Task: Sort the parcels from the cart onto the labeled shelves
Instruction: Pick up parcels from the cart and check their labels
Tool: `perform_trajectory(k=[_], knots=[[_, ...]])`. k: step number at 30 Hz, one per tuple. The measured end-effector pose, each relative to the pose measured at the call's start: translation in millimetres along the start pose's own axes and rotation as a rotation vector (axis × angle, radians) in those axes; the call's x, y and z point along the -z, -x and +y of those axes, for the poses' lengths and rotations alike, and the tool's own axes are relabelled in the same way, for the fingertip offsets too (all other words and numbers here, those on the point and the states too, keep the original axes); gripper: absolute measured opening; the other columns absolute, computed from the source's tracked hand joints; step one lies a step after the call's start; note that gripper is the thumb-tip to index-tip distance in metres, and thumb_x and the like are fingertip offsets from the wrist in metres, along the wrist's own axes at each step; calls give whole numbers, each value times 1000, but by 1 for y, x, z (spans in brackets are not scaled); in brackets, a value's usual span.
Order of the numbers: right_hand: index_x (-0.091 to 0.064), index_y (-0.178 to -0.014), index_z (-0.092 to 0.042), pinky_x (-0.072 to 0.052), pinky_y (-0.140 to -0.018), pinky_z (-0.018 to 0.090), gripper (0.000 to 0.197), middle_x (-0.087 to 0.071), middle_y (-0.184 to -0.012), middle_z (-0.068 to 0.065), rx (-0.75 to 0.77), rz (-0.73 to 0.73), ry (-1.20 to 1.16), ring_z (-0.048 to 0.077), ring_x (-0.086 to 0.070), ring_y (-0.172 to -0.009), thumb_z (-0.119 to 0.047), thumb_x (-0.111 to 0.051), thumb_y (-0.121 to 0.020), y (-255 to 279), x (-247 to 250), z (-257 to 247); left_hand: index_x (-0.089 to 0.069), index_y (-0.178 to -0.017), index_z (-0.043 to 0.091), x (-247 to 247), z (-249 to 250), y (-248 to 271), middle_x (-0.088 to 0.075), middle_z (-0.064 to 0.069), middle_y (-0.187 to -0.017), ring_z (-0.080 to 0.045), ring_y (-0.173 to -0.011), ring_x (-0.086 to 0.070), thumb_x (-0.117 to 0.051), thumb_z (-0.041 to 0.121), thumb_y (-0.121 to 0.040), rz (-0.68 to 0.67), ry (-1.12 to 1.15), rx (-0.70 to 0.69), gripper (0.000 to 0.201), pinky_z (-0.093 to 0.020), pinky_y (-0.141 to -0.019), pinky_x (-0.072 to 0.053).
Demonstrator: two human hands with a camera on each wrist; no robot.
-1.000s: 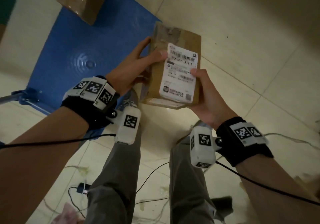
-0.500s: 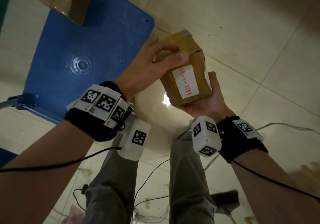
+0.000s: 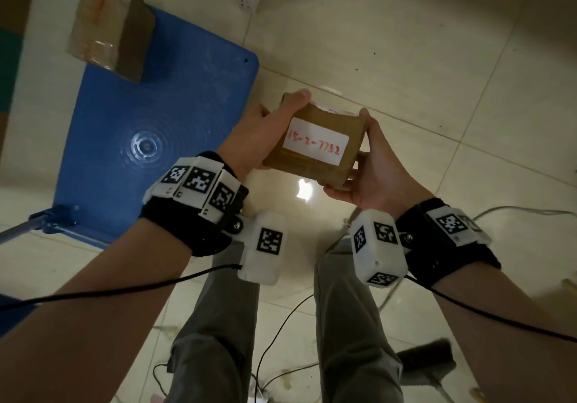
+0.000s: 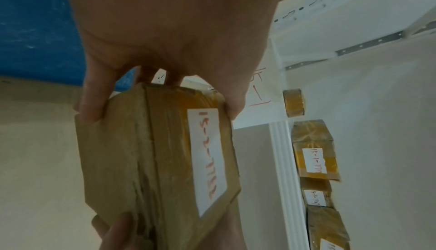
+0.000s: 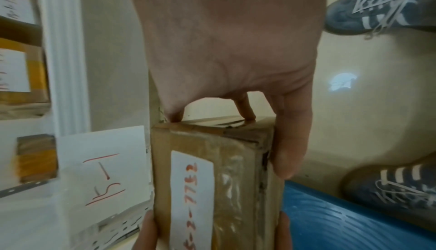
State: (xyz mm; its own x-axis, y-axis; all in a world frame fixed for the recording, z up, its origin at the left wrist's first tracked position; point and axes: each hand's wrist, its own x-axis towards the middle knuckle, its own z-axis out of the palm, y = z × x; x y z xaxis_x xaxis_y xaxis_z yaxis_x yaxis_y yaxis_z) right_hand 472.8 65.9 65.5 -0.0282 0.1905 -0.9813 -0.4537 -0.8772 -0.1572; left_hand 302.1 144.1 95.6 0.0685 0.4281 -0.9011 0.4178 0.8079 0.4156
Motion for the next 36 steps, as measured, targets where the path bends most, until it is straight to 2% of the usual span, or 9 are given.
perform_trajectory(k=[3,6,13,14,18,22,27,30,36], knots=[[-63,-123,-13,-61,-69,38,80,-70,-107,13,-1,5,21,29,-73,-90,-81,-51,-83,14,1,-11,-54,-130,20,-3,12,7,-69,-2,-111,-16,-99,-66,-59,70,-83,-4,12,14,69,-30,-69,-54],[-64,-119,-12,-60,-69,38,80,-71,-97,12,12,8,18,30,-72,-83,-81,-53,-81,33,3,-24,-61,-125,21,-4,28,21,-71,-2,-108,-18,-100,-67,-62,71,-80,9,26,11,67,-38,-84,-58],[-64,-121,-10,-60,-71,38,81,-71,-98,15,63,-4,14,31,-71,-83,-79,-57,-80,114,-3,-65,-55,-130,23,1,87,92,-66,-2,-118,-21,-108,-64,-55,72,-84,-46,1,-21,67,-42,-91,-57],[-64,-120,-10,-60,-70,38,79,-71,-98,14,82,-2,15,30,-71,-82,-79,-57,-80,131,-5,-72,-53,-131,24,4,97,108,-66,-2,-120,-21,-109,-64,-56,74,-82,-53,-3,-41,71,-43,-91,-57],[-64,-116,-9,-60,-68,37,78,-71,-91,13,184,12,20,29,-70,-77,-78,-55,-82,205,-14,-97,-49,-137,29,15,137,170,-67,0,-122,-21,-108,-65,-58,86,-52,-77,-9,-141,103,-45,-89,-58],[-64,-106,-8,-59,-66,37,76,-68,-76,9,263,4,18,26,-67,-69,-79,-54,-81,274,-18,-109,-54,-132,30,24,172,227,-73,3,-113,-17,-104,-69,-59,84,-61,-104,-20,-252,89,-45,-86,-59],[-67,-106,-10,-59,-63,34,78,-71,-83,9,411,17,63,24,-69,-71,-82,-47,-83,373,-24,-134,-60,-126,26,37,223,300,-74,3,-112,-17,-101,-72,-62,93,-50,-173,-99,-380,101,-47,-82,-61],[-66,-107,-12,-59,-63,33,75,-69,-91,9,528,35,44,23,-69,-72,-80,-44,-87,438,-35,-151,-62,-124,27,47,260,356,-74,3,-109,-16,-100,-71,-57,92,-57,-195,-143,-492,93,-41,-76,-62],[-67,-92,-15,-58,-62,34,61,-66,-76,3,728,59,0,21,-68,-66,-73,-49,-87,529,-51,-174,-60,-125,23,63,317,441,-74,1,-107,-18,-97,-72,-55,87,-62,-210,-189,-666,90,-45,-79,-61]])
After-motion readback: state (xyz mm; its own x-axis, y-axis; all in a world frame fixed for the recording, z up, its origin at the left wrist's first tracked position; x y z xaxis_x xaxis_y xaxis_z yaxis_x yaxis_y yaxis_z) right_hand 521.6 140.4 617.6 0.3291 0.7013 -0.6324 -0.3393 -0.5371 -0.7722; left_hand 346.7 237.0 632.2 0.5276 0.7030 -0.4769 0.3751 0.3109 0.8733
